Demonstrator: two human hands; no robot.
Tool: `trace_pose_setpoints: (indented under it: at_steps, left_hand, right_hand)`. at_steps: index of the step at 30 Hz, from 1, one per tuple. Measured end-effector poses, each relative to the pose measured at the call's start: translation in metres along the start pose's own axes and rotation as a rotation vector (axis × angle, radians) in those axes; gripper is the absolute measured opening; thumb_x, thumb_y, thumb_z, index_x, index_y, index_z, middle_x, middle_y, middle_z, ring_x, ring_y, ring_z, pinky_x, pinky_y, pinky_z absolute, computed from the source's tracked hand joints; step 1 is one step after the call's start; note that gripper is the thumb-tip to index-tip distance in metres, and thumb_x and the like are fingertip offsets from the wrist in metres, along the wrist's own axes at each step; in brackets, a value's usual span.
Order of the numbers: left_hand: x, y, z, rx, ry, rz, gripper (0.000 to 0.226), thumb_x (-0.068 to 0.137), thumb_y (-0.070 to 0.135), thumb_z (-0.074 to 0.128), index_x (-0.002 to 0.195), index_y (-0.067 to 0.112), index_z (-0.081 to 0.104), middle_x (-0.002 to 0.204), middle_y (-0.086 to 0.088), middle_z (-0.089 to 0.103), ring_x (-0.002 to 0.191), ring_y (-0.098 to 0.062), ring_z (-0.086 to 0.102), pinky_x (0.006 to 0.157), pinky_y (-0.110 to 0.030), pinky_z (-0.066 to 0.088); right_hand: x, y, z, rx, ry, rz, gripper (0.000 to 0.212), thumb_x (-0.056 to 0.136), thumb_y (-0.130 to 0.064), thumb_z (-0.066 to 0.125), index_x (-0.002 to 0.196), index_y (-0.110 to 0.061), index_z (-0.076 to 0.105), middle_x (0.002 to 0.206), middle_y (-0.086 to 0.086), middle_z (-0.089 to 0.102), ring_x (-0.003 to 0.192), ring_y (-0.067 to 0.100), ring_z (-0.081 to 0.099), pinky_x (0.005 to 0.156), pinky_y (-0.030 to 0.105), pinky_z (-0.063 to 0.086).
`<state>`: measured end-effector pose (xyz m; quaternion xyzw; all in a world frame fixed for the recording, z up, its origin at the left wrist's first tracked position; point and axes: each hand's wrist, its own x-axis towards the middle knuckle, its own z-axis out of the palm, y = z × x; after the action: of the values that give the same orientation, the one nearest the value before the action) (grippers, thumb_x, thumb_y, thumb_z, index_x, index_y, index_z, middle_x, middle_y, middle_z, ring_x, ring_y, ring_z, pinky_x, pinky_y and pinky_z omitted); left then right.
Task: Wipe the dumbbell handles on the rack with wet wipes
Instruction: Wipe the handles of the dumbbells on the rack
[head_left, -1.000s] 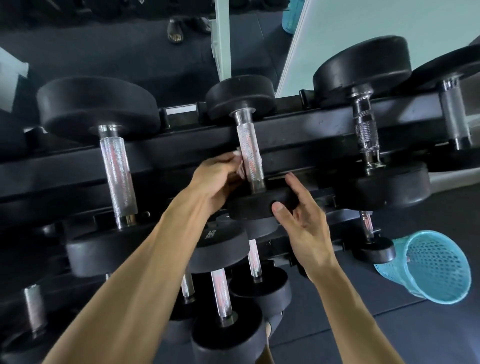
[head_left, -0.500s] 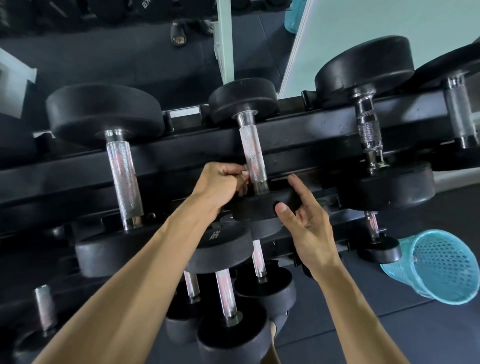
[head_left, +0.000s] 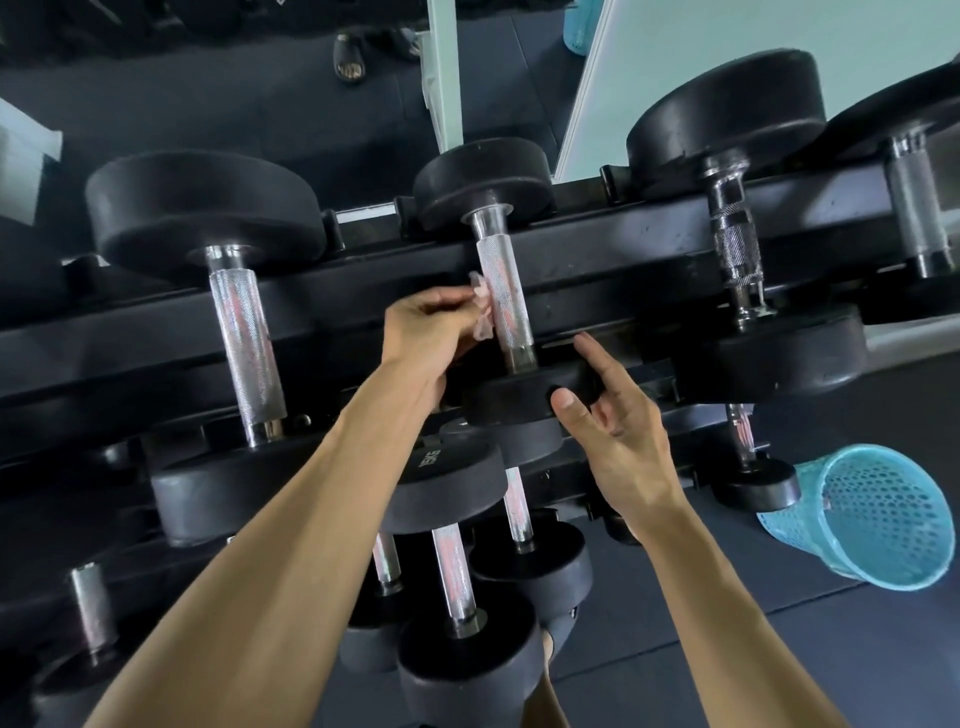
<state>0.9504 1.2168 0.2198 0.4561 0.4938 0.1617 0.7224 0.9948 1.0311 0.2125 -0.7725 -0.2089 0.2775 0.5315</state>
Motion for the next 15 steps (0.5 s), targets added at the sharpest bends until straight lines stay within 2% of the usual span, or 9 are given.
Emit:
trace_pose_setpoints:
  at_steps: [2,4,8,11,13,15]
  left_hand:
    - [0.000,0.000,0.002,-0.068,0.015,-0.035,0.017,0.083,-0.008,0.071,0.079,0.008,0.069,0.061,-0.003,0.069,0.054,-0.011,0.064,0.059,-0.021,0.057]
    - [-0.007,-0.009,-0.002,-0.025,-0.021,-0.068,0.017,0.081,-0.010,0.073,0.077,0.007,0.069,0.059,-0.002,0.069,0.051,-0.010,0.063,0.056,-0.021,0.055]
    - [-0.014,-0.015,-0.010,0.269,-0.049,0.013,0.016,0.075,0.001,0.083,0.073,0.013,0.072,0.059,0.007,0.070,0.053,-0.003,0.063,0.059,-0.016,0.052]
    - [-0.006,-0.004,-0.004,0.114,0.022,0.046,0.015,0.072,0.000,0.084,0.077,0.008,0.072,0.067,-0.003,0.074,0.061,-0.013,0.070,0.066,-0.024,0.058]
    - [-0.004,-0.002,-0.001,0.040,0.028,0.042,0.014,0.073,-0.001,0.083,0.080,0.004,0.071,0.065,-0.004,0.073,0.059,-0.014,0.069,0.062,-0.023,0.056]
    - [-0.010,-0.008,-0.001,0.097,-0.007,0.025,0.014,0.074,-0.003,0.082,0.078,0.003,0.069,0.060,0.002,0.071,0.053,-0.009,0.066,0.056,-0.017,0.052]
  right_hand:
    - [0.001,0.001,0.000,-0.001,0.001,-0.001,0.063,0.083,-0.047,0.062,0.143,-0.038,0.046,0.078,-0.028,0.032,0.071,-0.012,0.034,0.064,0.007,0.035]
    - [0.000,0.002,0.001,0.011,0.006,0.002,0.061,0.083,-0.047,0.062,0.142,-0.039,0.046,0.080,-0.028,0.032,0.074,-0.011,0.034,0.068,0.008,0.033]
    - [-0.001,0.002,0.003,0.025,0.012,-0.003,0.062,0.081,-0.053,0.064,0.139,-0.043,0.046,0.080,-0.028,0.033,0.074,-0.012,0.034,0.067,0.008,0.034]
    - [0.000,0.002,0.001,0.027,0.005,0.008,0.062,0.082,-0.048,0.064,0.140,-0.040,0.048,0.076,-0.029,0.034,0.071,-0.013,0.035,0.067,0.007,0.034]
    - [0.001,0.003,0.000,0.027,0.006,0.011,0.061,0.082,-0.047,0.064,0.140,-0.040,0.049,0.071,-0.032,0.037,0.070,-0.013,0.036,0.066,0.007,0.035]
    - [0.001,0.005,0.001,0.034,0.011,0.015,0.060,0.082,-0.047,0.065,0.139,-0.041,0.049,0.067,-0.033,0.039,0.070,-0.013,0.037,0.065,0.006,0.036]
